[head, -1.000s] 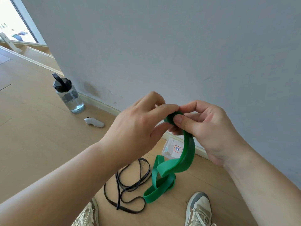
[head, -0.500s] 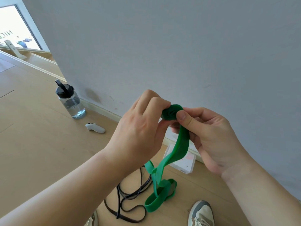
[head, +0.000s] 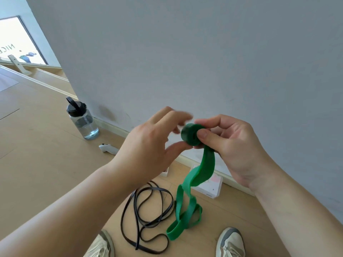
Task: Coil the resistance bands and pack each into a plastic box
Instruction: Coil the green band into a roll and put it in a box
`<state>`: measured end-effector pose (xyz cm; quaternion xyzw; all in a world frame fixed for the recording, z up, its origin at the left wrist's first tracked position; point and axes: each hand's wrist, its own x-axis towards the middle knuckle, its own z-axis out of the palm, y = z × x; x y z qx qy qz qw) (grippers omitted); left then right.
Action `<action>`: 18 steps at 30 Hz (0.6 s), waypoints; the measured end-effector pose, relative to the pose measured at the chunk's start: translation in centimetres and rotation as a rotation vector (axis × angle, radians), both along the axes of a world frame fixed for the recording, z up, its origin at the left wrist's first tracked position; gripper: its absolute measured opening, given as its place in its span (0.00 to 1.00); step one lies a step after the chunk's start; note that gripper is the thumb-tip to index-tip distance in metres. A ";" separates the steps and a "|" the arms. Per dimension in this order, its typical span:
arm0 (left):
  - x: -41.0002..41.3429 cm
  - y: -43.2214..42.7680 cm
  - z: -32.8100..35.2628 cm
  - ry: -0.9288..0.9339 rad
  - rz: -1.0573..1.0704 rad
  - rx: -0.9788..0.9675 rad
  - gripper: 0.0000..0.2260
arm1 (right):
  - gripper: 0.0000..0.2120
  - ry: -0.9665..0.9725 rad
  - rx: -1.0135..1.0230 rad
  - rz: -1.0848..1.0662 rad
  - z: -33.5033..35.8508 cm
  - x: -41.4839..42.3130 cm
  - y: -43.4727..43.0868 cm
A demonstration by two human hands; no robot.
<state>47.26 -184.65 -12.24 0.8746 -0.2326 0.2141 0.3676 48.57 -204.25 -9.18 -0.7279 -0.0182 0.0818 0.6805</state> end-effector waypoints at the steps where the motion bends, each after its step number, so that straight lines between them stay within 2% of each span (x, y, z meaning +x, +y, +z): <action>1: -0.2 0.1 0.1 -0.032 -0.004 0.052 0.20 | 0.07 0.008 0.002 0.022 0.0 -0.1 -0.1; 5: -0.7 -0.7 -0.2 -0.056 -0.054 0.102 0.17 | 0.06 0.032 0.003 0.074 -0.3 -0.7 -0.5; 9: -0.8 -1.9 -0.1 -0.065 0.012 0.046 0.16 | 0.14 0.120 0.289 0.000 -0.3 -1.1 -0.4; 11: -0.7 -2.0 0.0 -0.095 0.053 0.017 0.15 | 0.13 0.140 0.378 0.011 -0.4 -1.1 -0.2; 15: -0.3 -1.7 0.3 -0.133 0.092 -0.030 0.14 | 0.17 0.052 0.301 -0.022 -0.8 -1.0 -0.3; 18: -0.2 -2.1 0.2 -0.167 0.084 -0.054 0.13 | 0.17 0.058 0.309 -0.032 -0.8 -0.8 -0.4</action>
